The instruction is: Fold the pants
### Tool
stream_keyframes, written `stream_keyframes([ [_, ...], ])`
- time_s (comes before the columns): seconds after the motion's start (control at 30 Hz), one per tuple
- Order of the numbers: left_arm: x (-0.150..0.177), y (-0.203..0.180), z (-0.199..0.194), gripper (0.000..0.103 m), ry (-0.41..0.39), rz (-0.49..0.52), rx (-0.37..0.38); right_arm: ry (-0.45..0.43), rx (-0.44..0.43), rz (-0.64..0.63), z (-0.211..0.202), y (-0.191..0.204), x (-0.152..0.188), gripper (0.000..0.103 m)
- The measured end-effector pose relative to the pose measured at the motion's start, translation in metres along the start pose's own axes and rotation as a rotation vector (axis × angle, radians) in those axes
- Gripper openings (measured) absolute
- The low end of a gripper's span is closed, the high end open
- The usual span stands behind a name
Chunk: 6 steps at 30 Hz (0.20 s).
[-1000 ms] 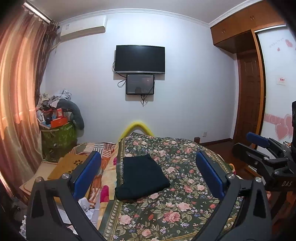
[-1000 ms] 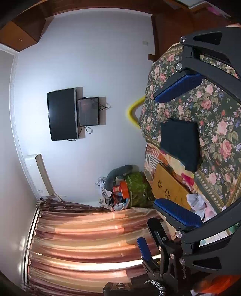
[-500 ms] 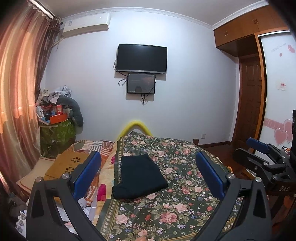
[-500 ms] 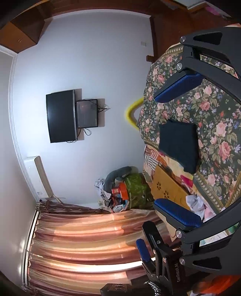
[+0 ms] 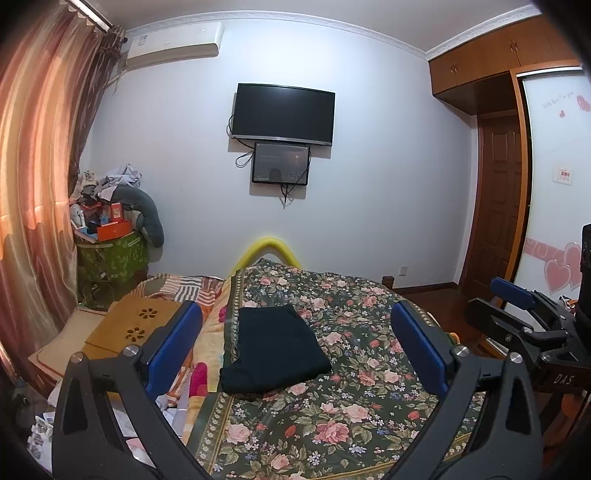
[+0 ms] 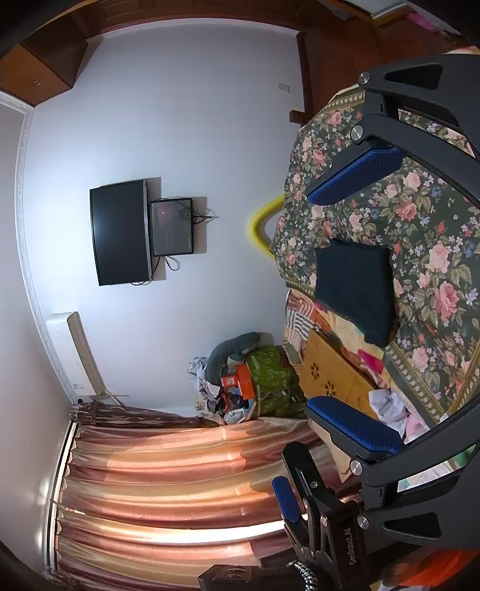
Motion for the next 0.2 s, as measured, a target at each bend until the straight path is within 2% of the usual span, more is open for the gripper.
stream_keyframes([
  [0.2,0.0006,0.0002,0.0005,0.103,0.006,0.004,0.006,0.003,-0.003,-0.003,0.0015,0.0007,0.0011,0.103],
])
Point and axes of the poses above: each gripper's, at about its wrist camera, not at the fingertips, and z roughly the way its jaws point, y to its left, x to its underside, the point moved 7 cm from there along z, roughly the way its jaws point, and after that the axes turned 15 degrees about -x, right-handed, at the moved point
